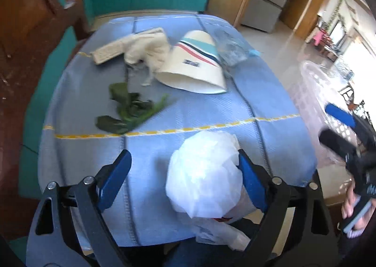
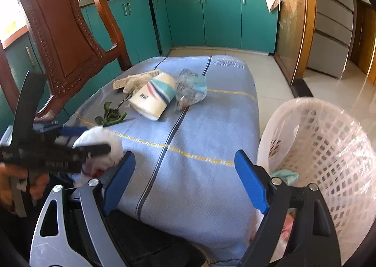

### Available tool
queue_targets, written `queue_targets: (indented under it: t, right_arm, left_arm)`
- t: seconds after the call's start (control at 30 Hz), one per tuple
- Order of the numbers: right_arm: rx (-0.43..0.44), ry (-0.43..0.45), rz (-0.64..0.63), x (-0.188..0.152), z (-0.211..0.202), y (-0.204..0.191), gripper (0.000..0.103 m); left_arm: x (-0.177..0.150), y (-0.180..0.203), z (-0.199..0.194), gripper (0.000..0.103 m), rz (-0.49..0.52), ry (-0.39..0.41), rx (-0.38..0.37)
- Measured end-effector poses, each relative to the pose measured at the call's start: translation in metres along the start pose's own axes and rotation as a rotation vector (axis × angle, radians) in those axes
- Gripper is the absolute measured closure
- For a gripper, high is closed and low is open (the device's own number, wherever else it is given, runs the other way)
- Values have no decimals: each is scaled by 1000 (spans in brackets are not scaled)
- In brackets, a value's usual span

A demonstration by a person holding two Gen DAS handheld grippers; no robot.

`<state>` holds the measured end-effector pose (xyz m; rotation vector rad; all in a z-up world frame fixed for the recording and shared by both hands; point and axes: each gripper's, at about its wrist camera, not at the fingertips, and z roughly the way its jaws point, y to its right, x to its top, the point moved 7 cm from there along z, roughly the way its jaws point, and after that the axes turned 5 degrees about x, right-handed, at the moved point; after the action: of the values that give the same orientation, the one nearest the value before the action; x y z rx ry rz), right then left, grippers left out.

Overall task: Collect trash
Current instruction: 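Grasp the clear snack wrapper with the right tool while the left tool holds the tissue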

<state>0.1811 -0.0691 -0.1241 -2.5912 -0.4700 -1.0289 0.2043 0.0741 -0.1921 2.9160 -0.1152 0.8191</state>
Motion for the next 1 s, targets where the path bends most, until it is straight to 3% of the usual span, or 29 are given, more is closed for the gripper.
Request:
queue_targets:
  t: [0.07,0.13,0.23,0.3,0.53,0.7,0.77,0.83,1.0]
  right_arm:
    - [-14,15,5,11,4,7,19]
    - [-18,24,22,21,12,13,19]
    - [-24,29,56,36,29,19,19]
    - [-18,36,71,46,41,18,19]
    - [-47,66,102,82,98,17,19]
    - [-129,-22,73,82,140,21,19]
    - [-119,-34,64,80,149,22,23]
    - [-98,-49,43,78,152,19,43]
    - [-65,-38,42,74,143,17,48]
  left_arm:
    - [-1,3,1,47,4,-1,-25]
    - [-1,4,1,62,1,1,-67]
    - [1,2,-1,72,14,41,-35]
    - [4,-3,-3,73,9,75,11]
    - [6,-5,-1,72,3,86,23]
    - [6,-5,1,68,-7,85,20]
    - [5,-5,2,65,-9,84,16]
    - [4,-4,2,64,-7,84,15]
    - [4,-3,2,64,-8,87,15]
